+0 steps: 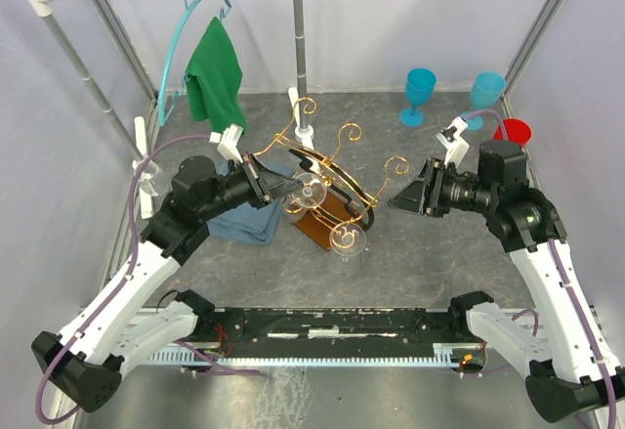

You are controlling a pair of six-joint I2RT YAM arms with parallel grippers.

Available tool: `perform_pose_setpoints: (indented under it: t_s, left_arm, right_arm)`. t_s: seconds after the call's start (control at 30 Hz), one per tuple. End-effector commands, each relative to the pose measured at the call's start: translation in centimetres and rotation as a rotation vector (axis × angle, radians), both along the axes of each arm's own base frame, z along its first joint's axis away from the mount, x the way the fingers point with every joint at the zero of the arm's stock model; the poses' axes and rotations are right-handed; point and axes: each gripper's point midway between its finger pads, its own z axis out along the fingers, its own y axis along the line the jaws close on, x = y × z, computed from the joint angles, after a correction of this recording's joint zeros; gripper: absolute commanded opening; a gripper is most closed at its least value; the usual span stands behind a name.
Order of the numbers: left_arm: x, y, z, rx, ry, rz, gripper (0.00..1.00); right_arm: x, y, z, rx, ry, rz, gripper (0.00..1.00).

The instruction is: Take the wine glass off the wine glass rack

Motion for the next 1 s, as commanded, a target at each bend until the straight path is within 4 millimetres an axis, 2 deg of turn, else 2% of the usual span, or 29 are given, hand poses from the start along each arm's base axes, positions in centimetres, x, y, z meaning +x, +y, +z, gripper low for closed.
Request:
perform_pose_setpoints:
  t_s: [0.0,0.43,0.63,0.73,0.83,0.97]
  left_arm:
    - [-1.4,-1.2,5.2,-0.14,-0.088,-0.089,0.03]
    - [-3.3,-0.6,10.5,-0.213,-0.169,-0.115,0.03]
    - [-4.3,-0.2,14.0,-0.275,-0.252,-0.132,0.03]
    - [-5.1,-0.3,15.3,-0.303,-0.307,-0.177,0.03]
    - [-6.3,-0.2,16.4,-0.32,-0.363,-0.222,0.03]
    - [-7.4,0.6,17.4,-0.269,-0.444,-0.217,0.03]
  right_arm:
    - [0.4,0.4,0.8,0.021,-0.043,0.013,0.51]
    - [0.8,0.9,1.6,0.043,-0.055,0.03,0.51]
    - [0.4,1.4,4.1,0.032,-0.122,0.075,0.55]
    - [0.8,2.6,5.6,0.124,-0.076,0.097,0.55]
    - [1.0,4.0,7.9,0.248,-0.057,0.124,0.56]
    - [0.8,4.8,10.4,0.333,-0.039,0.151,0.66]
